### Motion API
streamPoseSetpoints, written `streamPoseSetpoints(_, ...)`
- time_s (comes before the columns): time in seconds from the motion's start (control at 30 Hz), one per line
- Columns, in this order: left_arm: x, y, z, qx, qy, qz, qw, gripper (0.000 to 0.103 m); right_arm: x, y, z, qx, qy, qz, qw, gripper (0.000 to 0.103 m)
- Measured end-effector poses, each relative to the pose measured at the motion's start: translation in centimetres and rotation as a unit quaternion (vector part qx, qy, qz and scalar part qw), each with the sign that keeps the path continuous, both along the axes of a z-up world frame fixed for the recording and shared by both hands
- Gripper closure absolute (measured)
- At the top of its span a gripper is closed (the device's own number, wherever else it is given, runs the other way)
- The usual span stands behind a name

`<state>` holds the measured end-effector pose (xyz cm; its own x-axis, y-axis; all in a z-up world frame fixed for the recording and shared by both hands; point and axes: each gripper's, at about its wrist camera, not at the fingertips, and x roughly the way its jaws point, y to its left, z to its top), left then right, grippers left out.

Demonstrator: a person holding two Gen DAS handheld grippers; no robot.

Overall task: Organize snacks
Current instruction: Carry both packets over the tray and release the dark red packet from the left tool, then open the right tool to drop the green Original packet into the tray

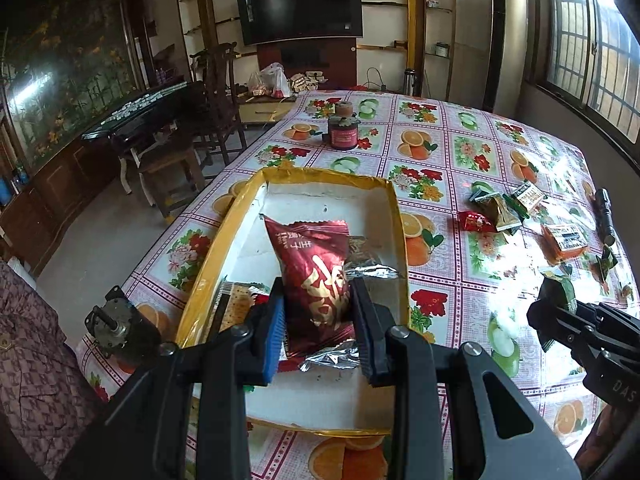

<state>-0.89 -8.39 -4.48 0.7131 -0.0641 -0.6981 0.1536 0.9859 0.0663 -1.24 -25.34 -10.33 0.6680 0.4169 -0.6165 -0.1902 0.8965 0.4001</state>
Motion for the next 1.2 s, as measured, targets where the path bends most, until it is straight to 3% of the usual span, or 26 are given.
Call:
streamPoseSetpoints(0.47, 1.7, 4.2, -2.2, -0.023, 0.036, 0.028, 0.9987, 0.07, 2.9, 5.0, -0.9, -0.003, 0.01, 0.044, 0.999, 0.071)
streamPoseSetpoints(1.2, 3.9, 4.7, -4.6, -0.016, 0.069, 0.034, 0.9969, 0.069, 9.1, 10.2, -3.1, -0.024, 0.027, 0.073, 0.997, 0.071)
